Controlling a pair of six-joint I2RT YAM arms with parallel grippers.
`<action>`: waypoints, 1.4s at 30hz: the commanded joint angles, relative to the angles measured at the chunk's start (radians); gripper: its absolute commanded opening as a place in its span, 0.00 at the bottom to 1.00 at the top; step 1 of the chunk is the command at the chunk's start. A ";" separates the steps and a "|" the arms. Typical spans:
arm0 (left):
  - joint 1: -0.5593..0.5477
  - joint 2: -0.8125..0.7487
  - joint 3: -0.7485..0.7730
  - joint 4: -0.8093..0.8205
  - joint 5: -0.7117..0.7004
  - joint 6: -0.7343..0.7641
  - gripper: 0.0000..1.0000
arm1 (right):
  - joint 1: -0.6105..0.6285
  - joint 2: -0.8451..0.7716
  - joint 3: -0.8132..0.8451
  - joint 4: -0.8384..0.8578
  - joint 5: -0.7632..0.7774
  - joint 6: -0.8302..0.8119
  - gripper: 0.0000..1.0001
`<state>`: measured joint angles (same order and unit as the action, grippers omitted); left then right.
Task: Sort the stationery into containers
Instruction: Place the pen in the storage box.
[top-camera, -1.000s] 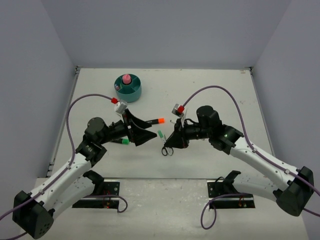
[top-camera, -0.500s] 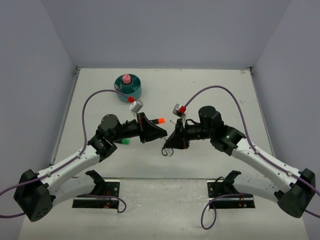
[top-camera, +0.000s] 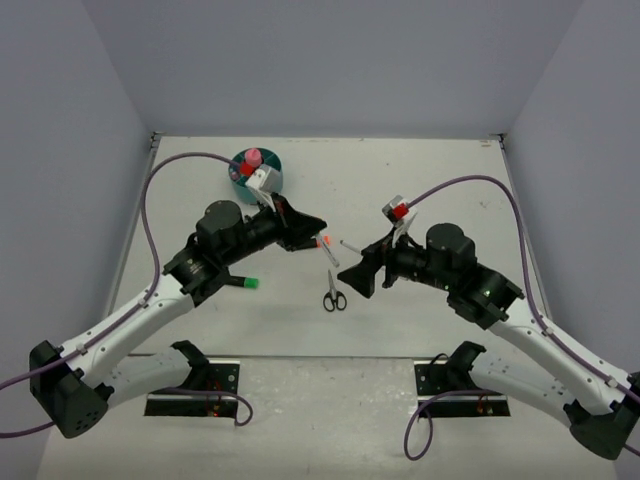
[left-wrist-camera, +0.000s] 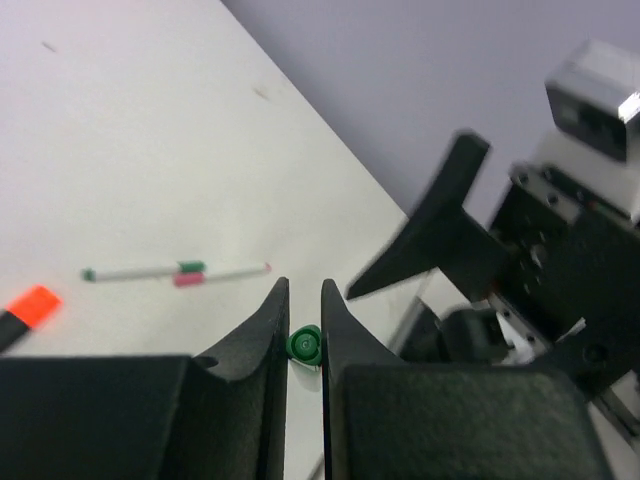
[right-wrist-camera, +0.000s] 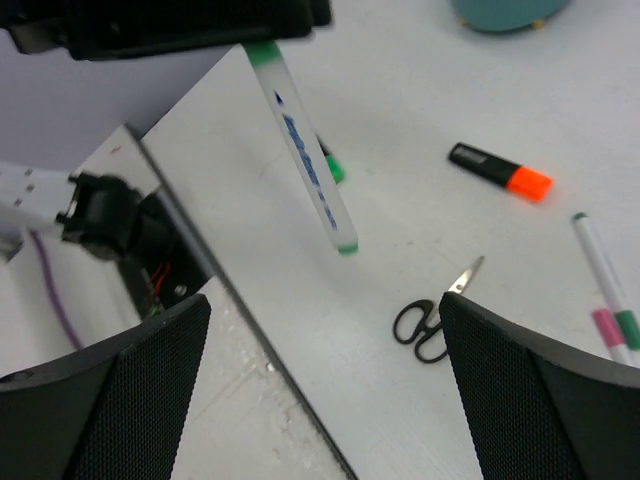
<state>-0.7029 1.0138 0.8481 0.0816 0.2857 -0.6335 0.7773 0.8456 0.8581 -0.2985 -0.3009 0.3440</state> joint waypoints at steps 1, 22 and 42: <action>0.008 0.061 0.185 -0.205 -0.384 0.142 0.00 | -0.002 -0.058 -0.022 -0.079 0.342 0.057 0.99; 0.230 0.457 0.685 -0.380 -0.590 0.213 0.00 | -0.015 -0.031 -0.182 0.004 0.709 0.150 0.99; 0.324 1.033 1.323 -0.481 -0.834 0.429 0.00 | -0.015 -0.128 -0.222 -0.011 0.719 0.174 0.99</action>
<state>-0.4166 1.9563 2.0346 -0.3981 -0.4672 -0.2942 0.7654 0.7181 0.6388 -0.3320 0.3768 0.4955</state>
